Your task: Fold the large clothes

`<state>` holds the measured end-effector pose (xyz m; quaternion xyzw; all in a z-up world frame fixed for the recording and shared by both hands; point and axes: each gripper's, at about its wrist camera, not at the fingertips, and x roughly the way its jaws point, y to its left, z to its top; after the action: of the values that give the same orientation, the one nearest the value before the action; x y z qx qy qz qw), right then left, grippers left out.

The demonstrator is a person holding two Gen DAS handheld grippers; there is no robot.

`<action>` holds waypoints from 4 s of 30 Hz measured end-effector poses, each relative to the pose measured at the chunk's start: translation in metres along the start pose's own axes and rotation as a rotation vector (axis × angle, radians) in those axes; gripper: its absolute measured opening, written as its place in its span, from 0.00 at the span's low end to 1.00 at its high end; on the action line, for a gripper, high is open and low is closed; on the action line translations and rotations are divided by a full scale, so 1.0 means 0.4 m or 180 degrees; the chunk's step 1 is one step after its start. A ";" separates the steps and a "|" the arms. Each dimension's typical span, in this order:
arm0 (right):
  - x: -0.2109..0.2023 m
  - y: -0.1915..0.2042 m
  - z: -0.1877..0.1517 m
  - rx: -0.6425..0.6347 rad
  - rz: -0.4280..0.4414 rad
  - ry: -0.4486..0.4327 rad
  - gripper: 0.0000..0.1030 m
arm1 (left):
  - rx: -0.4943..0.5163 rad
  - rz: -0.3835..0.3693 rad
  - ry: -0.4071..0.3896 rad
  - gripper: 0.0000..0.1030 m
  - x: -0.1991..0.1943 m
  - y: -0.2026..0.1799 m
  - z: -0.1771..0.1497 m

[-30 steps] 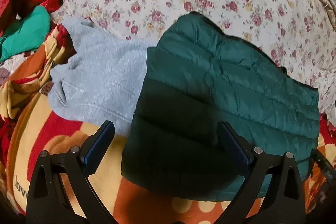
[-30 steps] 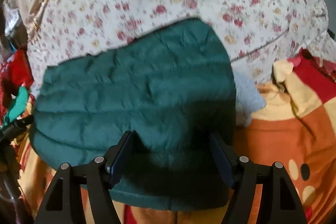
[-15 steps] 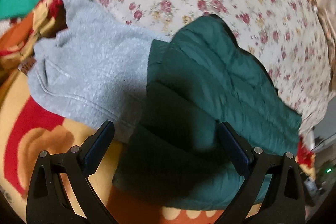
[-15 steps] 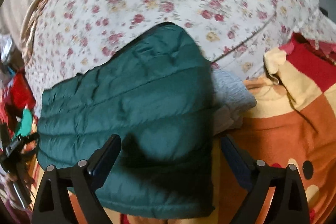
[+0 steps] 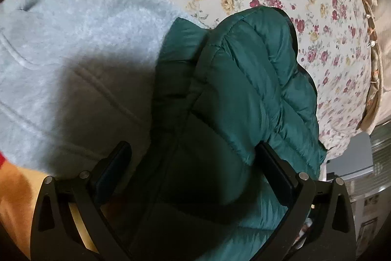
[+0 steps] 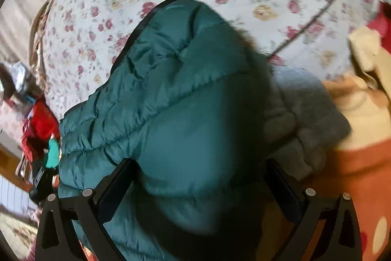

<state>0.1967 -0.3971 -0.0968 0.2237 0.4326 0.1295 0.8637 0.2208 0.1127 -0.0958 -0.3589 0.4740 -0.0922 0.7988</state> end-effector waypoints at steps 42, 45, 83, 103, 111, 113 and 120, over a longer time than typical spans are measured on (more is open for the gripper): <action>-0.192 0.179 -0.235 -0.0294 -0.0671 -0.0055 0.82 | 0.0680 0.0836 -0.0311 0.84 -0.320 -0.023 -0.295; -0.262 0.203 -0.244 -0.0539 -0.0825 -0.0260 0.82 | 0.0830 0.1029 -0.0559 0.84 -0.362 -0.061 -0.316; -0.324 0.559 -0.479 -0.1117 -0.0628 -0.0571 0.94 | 0.1670 0.1321 -0.1159 0.84 -0.450 -0.274 -0.562; -0.334 0.583 -0.486 -0.1159 -0.0651 -0.0606 0.94 | 0.1717 0.1342 -0.1229 0.84 -0.461 -0.283 -0.579; -0.332 0.585 -0.488 -0.1150 -0.0663 -0.0588 0.94 | 0.1745 0.1355 -0.1257 0.84 -0.471 -0.280 -0.585; -0.329 0.586 -0.492 -0.1151 -0.0665 -0.0579 0.94 | 0.1744 0.1358 -0.1257 0.84 -0.471 -0.280 -0.585; -0.327 0.586 -0.494 -0.1148 -0.0662 -0.0574 0.94 | 0.1748 0.1353 -0.1245 0.84 -0.472 -0.278 -0.589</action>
<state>-0.0471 -0.1945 0.0063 0.0305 0.3442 0.0944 0.9336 -0.0526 0.0095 0.0388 -0.0367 0.3343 0.0220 0.9415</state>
